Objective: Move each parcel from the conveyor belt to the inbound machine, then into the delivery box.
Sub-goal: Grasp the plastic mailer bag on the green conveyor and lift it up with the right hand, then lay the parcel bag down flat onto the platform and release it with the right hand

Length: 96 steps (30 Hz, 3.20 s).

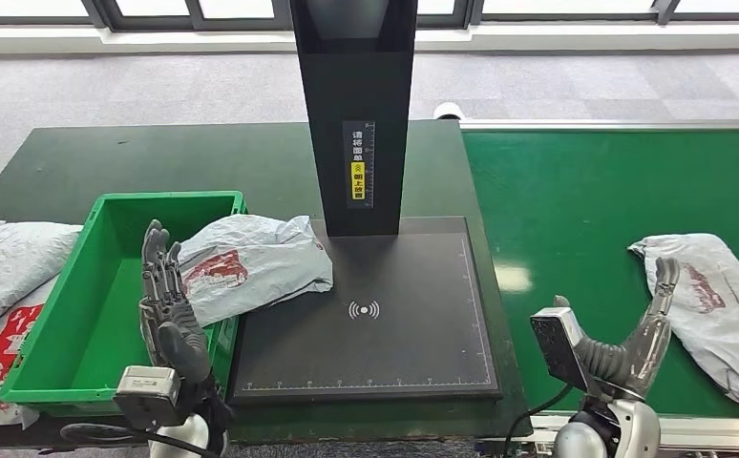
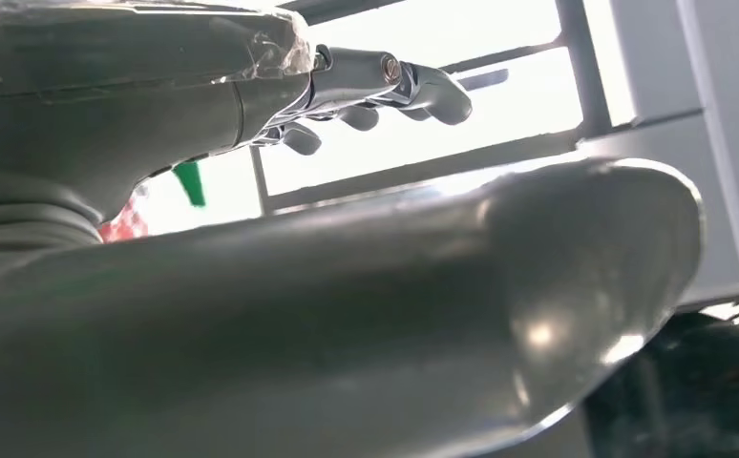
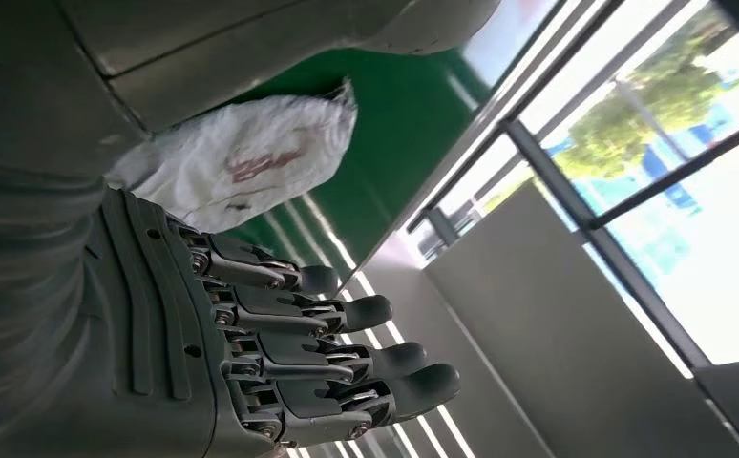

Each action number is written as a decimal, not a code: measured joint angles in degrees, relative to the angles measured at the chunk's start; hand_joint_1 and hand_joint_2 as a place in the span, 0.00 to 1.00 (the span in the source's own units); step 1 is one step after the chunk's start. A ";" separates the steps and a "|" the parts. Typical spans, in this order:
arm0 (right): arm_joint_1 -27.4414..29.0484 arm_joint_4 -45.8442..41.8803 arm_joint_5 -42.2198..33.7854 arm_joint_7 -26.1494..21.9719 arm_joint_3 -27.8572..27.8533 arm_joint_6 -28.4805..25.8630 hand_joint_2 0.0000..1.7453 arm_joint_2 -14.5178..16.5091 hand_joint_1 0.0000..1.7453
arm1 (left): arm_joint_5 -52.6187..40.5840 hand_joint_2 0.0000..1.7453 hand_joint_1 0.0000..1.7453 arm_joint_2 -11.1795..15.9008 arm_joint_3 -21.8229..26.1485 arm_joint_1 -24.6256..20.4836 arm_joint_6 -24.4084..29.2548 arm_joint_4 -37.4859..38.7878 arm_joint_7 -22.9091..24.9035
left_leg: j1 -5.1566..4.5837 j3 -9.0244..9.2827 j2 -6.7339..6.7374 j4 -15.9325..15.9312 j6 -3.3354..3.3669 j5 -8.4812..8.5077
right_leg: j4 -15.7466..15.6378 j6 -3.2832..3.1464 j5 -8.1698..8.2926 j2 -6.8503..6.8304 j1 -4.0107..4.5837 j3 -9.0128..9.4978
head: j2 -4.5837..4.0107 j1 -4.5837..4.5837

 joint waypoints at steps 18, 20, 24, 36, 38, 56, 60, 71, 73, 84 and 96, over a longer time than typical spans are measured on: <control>-19.33 41.60 27.20 22.12 -15.58 4.07 1.00 -19.67 0.00 | 2.99 0.00 0.00 0.21 -1.23 -4.35 -10.56 11.78 0.84 | -0.15 -0.30 -0.19 0.13 0.32 0.09 | -0.01 0.24 0.11 -0.16 -0.12 -0.11 | 0.00 0.01; -20.19 45.50 27.28 22.67 -16.36 4.39 1.00 -21.94 0.00 | 3.48 0.00 0.00 0.32 -1.23 -4.43 -11.55 12.17 0.45 | -0.15 -0.37 -0.27 0.13 0.32 0.09 | -0.01 0.25 0.10 -0.22 -0.13 -0.12 | -0.01 0.01; -21.65 51.73 27.00 22.75 -17.96 5.83 1.00 -25.78 0.00 | 3.39 0.00 0.00 0.57 -1.23 -4.55 -12.95 12.62 -0.53 | -0.20 -0.39 -0.28 0.13 0.36 0.06 | -0.01 0.27 0.08 -0.21 -0.18 -0.13 | 0.00 0.02; -24.86 63.40 25.31 24.12 -22.27 15.45 1.00 -30.03 0.00 | 1.71 0.00 0.00 0.66 -1.23 -6.54 -13.65 15.32 -2.60 | -0.25 -0.35 -0.23 0.13 0.38 0.06 | -0.01 0.32 0.07 -0.20 -0.24 -0.16 | -0.01 0.01; -24.30 64.47 24.95 24.63 -23.64 18.61 1.00 -30.16 0.12 | 1.92 0.00 0.00 0.67 -1.23 -7.48 -13.99 16.30 -2.67 | -0.25 -0.35 -0.24 0.13 0.38 0.06 | -0.01 0.32 0.07 -0.20 -0.23 -0.16 | -0.01 0.01; -22.60 65.69 23.88 15.33 -30.86 23.27 1.00 -29.21 1.00 | 2.55 0.00 0.00 0.66 -1.23 -11.85 -14.79 22.53 -3.30 | -0.09 -0.15 -0.17 0.16 0.48 -0.01 | -0.31 0.53 0.12 -0.13 -0.07 0.30 | -0.01 0.00; -22.80 65.69 23.92 15.28 -30.88 23.22 1.00 -29.10 1.00 | 2.53 0.00 0.00 0.66 -1.23 -11.85 -14.74 22.79 -3.39 | -0.07 -0.13 -0.15 0.16 0.48 -0.01 | -0.32 0.53 0.12 -0.12 -0.06 0.30 | 0.00 0.00; -24.12 65.17 19.87 6.08 -31.00 7.90 1.00 -27.05 1.00 | 1.27 0.00 0.00 0.66 -1.23 -10.78 -12.35 21.65 -2.61 | -0.18 -0.80 -0.16 0.14 0.55 0.02 | -0.26 0.56 0.17 -0.13 -0.16 0.21 | 0.00 0.02; -24.75 62.72 14.81 -1.21 -31.02 2.10 1.00 -25.37 1.00 | 0.83 0.00 0.00 0.66 -1.23 -9.82 -11.25 20.76 -2.41 | -0.18 -0.78 -0.16 0.13 0.56 0.08 | -0.22 0.55 0.18 -0.13 -0.16 0.13 | 0.01 0.02; -16.43 26.06 -7.76 -13.76 -18.94 -3.16 1.00 -10.82 1.00 | 0.10 0.00 0.00 0.50 -1.20 -7.22 -9.66 17.50 -2.35 | -0.12 -0.45 -0.45 0.08 0.49 0.13 | -0.17 0.42 0.04 -0.40 -0.10 0.01 | -0.01 0.00; -4.54 3.90 -11.10 -18.75 3.14 -4.20 1.00 -2.80 1.00 | 0.47 0.00 0.00 0.51 -1.06 -6.23 -9.89 16.00 -3.19 | -0.06 -0.47 -0.40 0.05 0.47 0.12 | -0.14 0.38 0.01 -0.36 -0.05 -0.05 | -0.01 0.00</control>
